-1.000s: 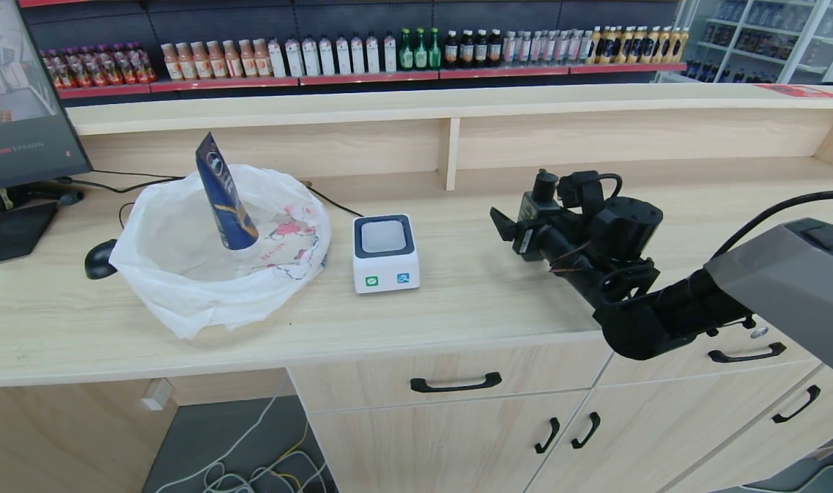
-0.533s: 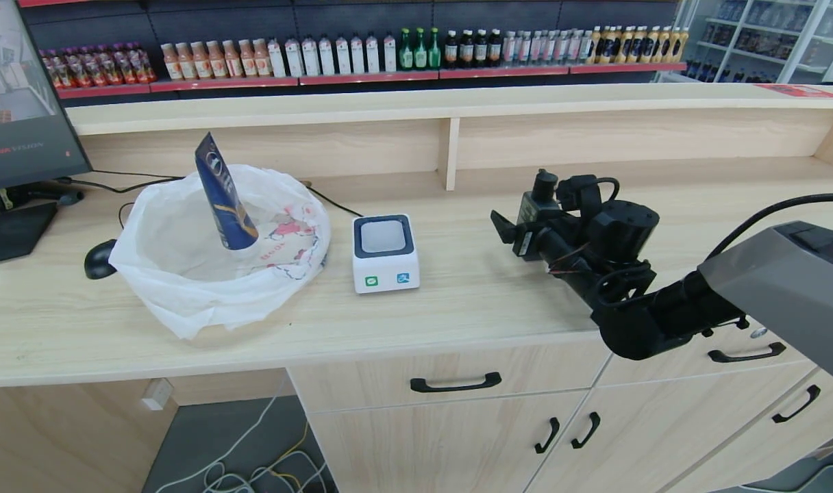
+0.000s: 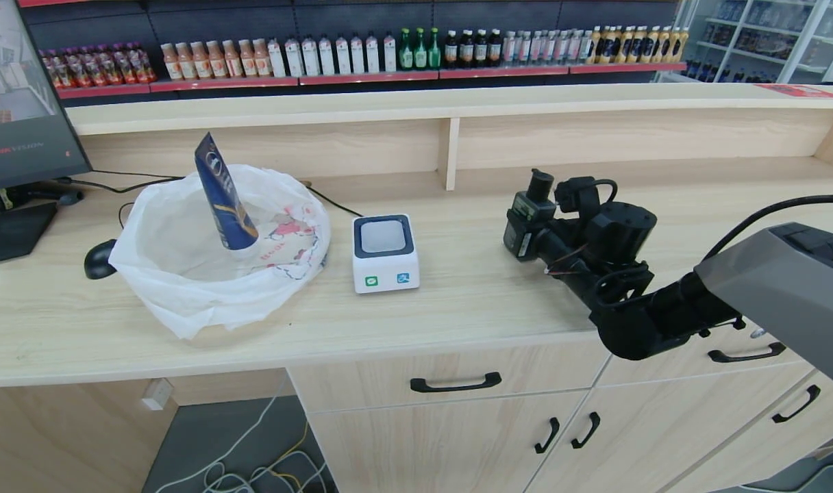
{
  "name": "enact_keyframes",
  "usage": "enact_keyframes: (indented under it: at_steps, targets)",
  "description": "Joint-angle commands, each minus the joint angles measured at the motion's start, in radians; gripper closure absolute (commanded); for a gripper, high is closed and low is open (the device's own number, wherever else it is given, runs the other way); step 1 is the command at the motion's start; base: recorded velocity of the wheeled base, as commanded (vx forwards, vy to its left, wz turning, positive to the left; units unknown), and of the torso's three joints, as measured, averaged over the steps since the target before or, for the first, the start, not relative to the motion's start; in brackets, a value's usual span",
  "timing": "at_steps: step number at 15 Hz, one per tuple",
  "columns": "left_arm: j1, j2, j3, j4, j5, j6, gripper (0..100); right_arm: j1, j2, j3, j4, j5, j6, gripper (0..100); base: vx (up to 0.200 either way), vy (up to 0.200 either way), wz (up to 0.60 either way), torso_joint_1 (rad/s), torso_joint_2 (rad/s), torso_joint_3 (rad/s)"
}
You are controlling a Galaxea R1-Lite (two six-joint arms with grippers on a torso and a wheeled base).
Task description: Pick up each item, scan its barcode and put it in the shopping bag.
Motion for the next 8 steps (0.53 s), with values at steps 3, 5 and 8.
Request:
enact_keyframes:
  at_steps: [3, 5, 8]
  targets:
    - [0.000, 0.000, 0.000, 0.000, 0.001, 0.001, 0, 0.000, -0.002, -0.001, -0.001, -0.003, 0.000, 100, 0.000, 0.000, 0.00, 0.000, 0.00, 0.000]
    - [0.000, 0.000, 0.000, 0.000, 0.001, 0.001, 0, 0.002, -0.004, -0.007, 0.001, -0.003, -0.002, 100, 0.000, 0.000, 0.00, 0.000, 0.00, 0.000]
    - [0.000, 0.000, 0.000, 0.000, 0.001, -0.001, 0, 0.004, -0.015, -0.009, 0.009, -0.003, -0.003, 100, 0.000, 0.000, 0.00, 0.000, 0.00, 0.000]
